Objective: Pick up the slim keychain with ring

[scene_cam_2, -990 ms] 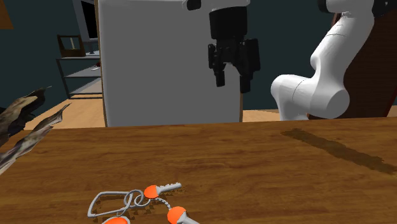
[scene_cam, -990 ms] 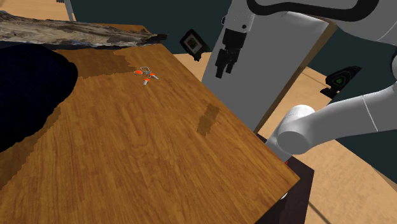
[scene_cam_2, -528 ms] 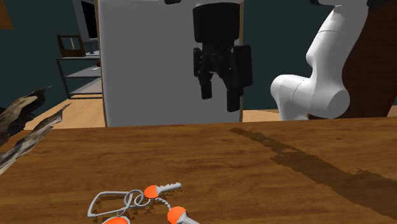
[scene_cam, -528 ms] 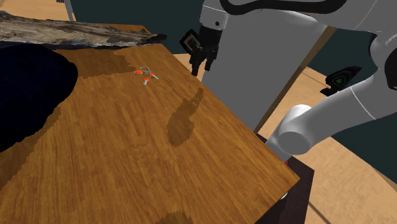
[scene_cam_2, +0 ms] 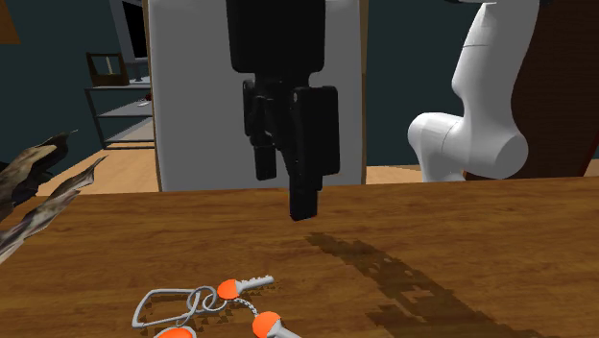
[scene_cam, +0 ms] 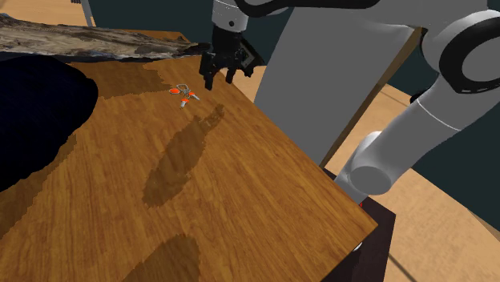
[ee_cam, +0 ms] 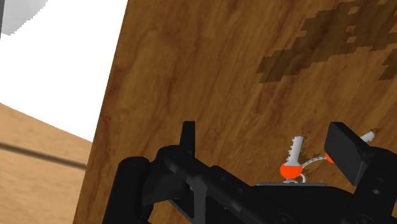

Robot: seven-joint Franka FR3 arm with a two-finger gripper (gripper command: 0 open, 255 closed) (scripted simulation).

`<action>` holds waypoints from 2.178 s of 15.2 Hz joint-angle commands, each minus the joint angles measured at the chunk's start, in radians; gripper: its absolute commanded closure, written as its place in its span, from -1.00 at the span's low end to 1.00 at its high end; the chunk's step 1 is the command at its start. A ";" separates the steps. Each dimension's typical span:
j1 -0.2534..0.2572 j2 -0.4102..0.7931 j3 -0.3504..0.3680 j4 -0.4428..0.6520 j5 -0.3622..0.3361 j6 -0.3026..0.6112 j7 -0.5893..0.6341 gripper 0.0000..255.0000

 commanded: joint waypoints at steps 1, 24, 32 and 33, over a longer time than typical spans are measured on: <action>0.009 0.071 0.024 0.071 -0.027 0.013 0.044 -1.00; 0.036 0.222 0.057 0.138 -0.101 0.118 0.129 1.00; 0.040 0.239 0.059 0.249 -0.107 0.023 0.135 1.00; 0.040 0.239 0.059 0.263 -0.107 0.009 0.135 1.00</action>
